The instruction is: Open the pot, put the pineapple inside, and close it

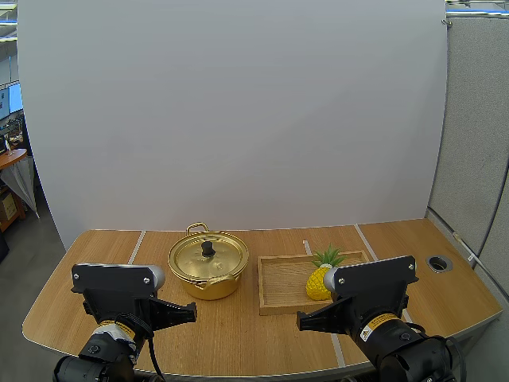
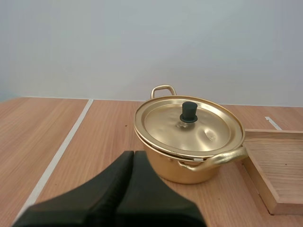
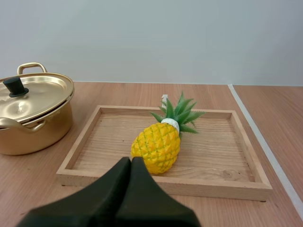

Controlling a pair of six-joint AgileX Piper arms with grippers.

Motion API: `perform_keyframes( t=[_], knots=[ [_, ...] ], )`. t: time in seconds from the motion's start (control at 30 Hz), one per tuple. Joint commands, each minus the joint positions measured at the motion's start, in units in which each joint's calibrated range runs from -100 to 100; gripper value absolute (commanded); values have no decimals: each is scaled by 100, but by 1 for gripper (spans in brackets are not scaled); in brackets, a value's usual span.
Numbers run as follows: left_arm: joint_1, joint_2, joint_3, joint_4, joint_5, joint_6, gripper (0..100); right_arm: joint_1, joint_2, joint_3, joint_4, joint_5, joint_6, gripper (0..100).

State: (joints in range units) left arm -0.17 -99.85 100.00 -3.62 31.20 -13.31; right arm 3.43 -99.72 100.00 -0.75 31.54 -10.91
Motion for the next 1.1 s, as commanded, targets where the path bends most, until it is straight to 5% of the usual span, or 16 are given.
perform_keyframes(
  t=[0.0, 0.77, 1.07],
  knots=[
    [17, -15, 0, 5, -53, -41, 0, -18, -28, 0, -1, -29, 32, 0],
    [20, -15, -76, 5, 4, -31, 0, -18, -28, 0, -1, -134, 32, 0],
    [20, -15, -1530, 451, 83, -31, 0, -18, -28, -1299, -38, 78, 32, 0]
  ],
)
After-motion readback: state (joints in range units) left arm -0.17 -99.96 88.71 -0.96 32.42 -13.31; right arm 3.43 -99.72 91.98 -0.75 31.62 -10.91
